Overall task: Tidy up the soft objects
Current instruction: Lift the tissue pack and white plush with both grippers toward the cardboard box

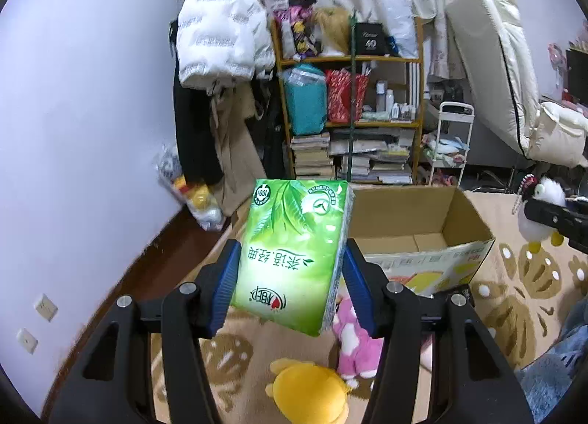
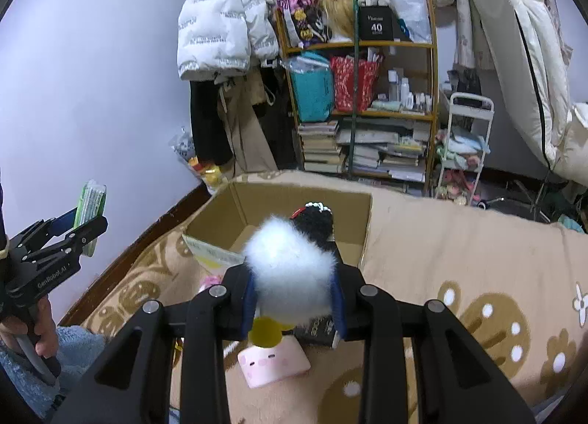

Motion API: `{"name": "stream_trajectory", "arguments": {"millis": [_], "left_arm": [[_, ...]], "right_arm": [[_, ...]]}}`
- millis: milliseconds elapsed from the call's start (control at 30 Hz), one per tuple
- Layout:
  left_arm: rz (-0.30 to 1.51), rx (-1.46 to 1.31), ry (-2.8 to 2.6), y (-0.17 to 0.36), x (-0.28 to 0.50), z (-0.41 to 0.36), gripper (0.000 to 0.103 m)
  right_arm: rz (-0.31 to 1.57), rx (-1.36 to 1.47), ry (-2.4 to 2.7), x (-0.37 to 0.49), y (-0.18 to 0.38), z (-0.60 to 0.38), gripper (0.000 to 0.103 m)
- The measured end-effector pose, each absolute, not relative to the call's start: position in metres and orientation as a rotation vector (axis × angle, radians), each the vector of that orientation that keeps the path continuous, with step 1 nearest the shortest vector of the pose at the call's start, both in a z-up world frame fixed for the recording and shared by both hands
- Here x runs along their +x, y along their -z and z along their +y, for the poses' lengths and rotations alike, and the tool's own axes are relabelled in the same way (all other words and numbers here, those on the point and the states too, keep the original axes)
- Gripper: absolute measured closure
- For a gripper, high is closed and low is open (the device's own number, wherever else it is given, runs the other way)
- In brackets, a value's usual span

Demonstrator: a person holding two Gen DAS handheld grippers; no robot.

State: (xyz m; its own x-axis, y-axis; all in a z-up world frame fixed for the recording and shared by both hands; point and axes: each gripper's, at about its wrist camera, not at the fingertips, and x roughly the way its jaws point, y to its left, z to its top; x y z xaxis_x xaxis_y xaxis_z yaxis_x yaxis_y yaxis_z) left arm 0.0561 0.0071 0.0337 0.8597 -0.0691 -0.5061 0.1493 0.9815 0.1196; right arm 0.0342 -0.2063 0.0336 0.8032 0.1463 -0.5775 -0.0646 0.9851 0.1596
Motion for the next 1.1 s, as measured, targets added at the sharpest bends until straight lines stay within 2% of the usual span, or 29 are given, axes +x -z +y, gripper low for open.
{"name": "stream_trajectory", "arguments": {"millis": [600, 1100], "left_arm": [[0.349, 0.118, 0.158, -0.09, 0.09, -0.037, 0.048], [0.313, 0.134, 0.173, -0.07, 0.103, -0.051, 0.048]], "right_arm": [[0.475, 0.21, -0.078, 0.073, -0.073, -0.22, 0.068], [0.438, 0.219, -0.079, 0.083, -0.063, -0.219, 0.068]]}}
